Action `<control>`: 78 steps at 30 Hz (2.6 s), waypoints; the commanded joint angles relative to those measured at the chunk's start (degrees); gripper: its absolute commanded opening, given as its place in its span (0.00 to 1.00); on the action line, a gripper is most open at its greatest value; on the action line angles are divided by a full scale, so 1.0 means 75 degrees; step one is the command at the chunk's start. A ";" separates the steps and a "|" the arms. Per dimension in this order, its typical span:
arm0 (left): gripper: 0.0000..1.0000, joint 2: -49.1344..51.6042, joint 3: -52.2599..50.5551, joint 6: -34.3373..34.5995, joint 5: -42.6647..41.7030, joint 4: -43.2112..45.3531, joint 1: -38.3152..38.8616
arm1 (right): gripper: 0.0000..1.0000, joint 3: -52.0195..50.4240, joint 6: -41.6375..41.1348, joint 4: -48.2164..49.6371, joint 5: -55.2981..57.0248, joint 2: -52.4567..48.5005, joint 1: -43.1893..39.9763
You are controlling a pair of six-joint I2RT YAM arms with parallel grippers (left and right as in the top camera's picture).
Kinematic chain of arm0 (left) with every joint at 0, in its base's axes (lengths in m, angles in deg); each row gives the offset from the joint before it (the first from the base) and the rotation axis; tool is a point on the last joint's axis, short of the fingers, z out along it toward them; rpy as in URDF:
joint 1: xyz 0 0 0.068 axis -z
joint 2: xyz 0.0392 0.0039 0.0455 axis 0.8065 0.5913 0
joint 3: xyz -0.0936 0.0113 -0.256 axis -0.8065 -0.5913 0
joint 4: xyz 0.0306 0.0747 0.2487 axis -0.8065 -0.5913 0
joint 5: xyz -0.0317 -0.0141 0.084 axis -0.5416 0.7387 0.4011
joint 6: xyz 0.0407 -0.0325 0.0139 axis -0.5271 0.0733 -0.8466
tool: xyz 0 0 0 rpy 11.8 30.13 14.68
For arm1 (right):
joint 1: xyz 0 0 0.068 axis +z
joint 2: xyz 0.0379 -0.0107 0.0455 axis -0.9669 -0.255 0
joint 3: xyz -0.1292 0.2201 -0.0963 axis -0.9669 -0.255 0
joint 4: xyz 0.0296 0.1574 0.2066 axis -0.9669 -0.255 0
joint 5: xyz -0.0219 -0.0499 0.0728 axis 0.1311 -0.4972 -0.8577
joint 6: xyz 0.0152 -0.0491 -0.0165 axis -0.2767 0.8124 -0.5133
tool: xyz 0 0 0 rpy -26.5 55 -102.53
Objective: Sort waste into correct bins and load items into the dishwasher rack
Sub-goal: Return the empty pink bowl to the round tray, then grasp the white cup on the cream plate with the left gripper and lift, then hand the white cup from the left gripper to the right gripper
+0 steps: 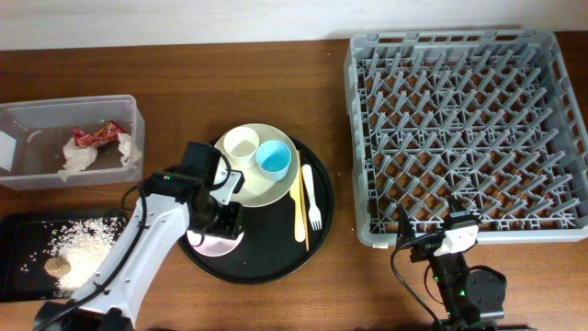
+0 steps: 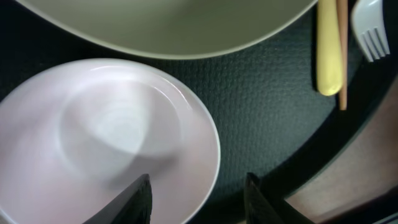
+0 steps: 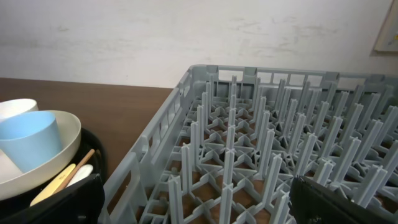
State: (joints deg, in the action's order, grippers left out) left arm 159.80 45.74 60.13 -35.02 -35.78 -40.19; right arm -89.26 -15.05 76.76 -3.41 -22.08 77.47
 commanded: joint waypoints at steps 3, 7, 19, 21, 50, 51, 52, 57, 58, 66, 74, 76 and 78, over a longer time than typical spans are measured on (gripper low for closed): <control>0.99 -0.0495 0.2594 -0.0038 -0.0006 -0.0079 0.0038 | 0.99 -0.0035 -0.0003 -0.0050 0.0009 0.0044 -0.0006; 0.69 -0.0146 0.2588 0.0542 0.0152 0.1341 0.0038 | 0.98 -0.0035 -0.0003 -0.0050 0.0009 0.0044 -0.0006; 0.65 0.2285 0.2588 0.2632 0.1944 0.2340 0.0035 | 0.98 -0.0035 -0.0003 -0.0050 0.0009 0.0044 -0.0006; 0.63 0.2404 0.2588 0.3281 0.1941 0.2553 0.0035 | 0.98 -0.0035 -0.0003 -0.0047 0.0009 0.0044 -0.0006; 0.00 -0.0303 0.2932 -0.1743 -0.7265 -0.0431 -0.2841 | 0.98 -0.0035 -0.0003 -0.0050 0.0009 0.0044 -0.0006; 0.00 -0.0303 0.2926 -0.2553 -0.7265 -0.0909 -0.2838 | 0.98 -0.0035 -0.0003 -0.0050 0.0009 0.0044 -0.0006; 0.00 -0.0303 0.2903 -0.2908 -0.7271 -0.1043 -0.2838 | 0.98 -0.0035 -0.0003 -0.0050 0.0009 0.0044 -0.0006; 0.00 -0.0303 0.2445 -0.3372 -0.7064 -0.0970 -0.2838 | 0.98 -0.0035 -0.0003 -0.0050 0.0009 0.0044 -0.0006; 0.01 -0.0303 0.2445 -0.2824 -0.7061 -0.0947 -0.2838 | 0.98 -0.0035 -0.0003 -0.0050 0.0006 0.0044 -0.0006; 0.01 0.1757 0.2445 -0.1043 -1.0322 0.1489 -0.2838 | 0.98 0.2154 -0.1160 -0.2162 -0.1565 -0.0175 -0.0006; 0.00 0.2361 0.2457 -0.0933 -1.0346 0.2002 -0.2769 | 0.98 0.7469 -0.1303 -0.4698 -0.6065 -0.6411 -0.0006; 0.00 0.2361 0.2457 -0.0930 -1.0346 0.2145 -0.2503 | 0.99 0.7481 -0.1300 -0.4205 -0.7175 -0.7638 -0.0009; 0.00 0.2361 0.2457 -0.0930 -1.0346 0.2369 -0.2267 | 0.88 0.7481 -0.1300 -0.3063 -0.8734 -0.8571 -0.0006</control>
State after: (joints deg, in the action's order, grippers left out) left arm 177.26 63.95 53.07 -111.06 -19.60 -58.99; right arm -34.07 -24.60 48.12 -53.93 -81.44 77.42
